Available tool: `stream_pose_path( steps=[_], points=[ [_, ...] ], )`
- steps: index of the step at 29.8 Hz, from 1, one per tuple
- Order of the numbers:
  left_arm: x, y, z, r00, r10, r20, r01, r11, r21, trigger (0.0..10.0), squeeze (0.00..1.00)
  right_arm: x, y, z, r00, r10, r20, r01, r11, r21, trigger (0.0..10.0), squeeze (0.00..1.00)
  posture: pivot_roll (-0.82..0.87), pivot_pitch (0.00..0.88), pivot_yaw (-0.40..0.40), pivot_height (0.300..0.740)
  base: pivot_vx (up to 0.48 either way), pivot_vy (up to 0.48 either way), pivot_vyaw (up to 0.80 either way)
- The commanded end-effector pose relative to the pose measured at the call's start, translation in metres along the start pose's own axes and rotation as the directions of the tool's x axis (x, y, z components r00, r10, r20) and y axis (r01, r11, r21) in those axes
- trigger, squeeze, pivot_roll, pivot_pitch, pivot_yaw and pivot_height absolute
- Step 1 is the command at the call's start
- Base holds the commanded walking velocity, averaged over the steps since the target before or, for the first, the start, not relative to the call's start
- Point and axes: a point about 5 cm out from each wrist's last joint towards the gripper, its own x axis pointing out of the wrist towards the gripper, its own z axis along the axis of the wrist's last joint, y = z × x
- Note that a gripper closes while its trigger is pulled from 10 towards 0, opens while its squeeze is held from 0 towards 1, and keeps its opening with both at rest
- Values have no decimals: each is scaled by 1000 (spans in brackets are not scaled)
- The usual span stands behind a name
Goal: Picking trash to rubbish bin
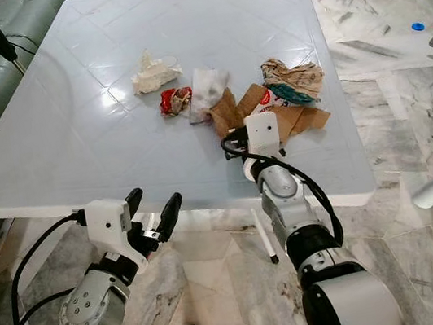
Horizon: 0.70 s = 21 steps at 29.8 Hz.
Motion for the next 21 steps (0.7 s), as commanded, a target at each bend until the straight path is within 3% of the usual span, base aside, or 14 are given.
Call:
stream_pose_path(
  steps=[1,20,21],
  points=[
    [0,-1,1,1000,4,1,-4,1000,8,10000,0,2,2,2,1000,-4,6,4,1000,1,0,0,57,181,-6,740,0,0,0],
    [18,4,8,999,25,43,-26,999,19,10000,0,-3,-2,4,999,-16,52,15,1000,25,0,0,22,123,-3,740,0,0,0],
    [21,8,11,996,65,63,-68,997,38,10000,0,-5,-2,7,997,-23,74,21,999,35,0,0,20,111,-1,740,0,0,0]
  ],
)
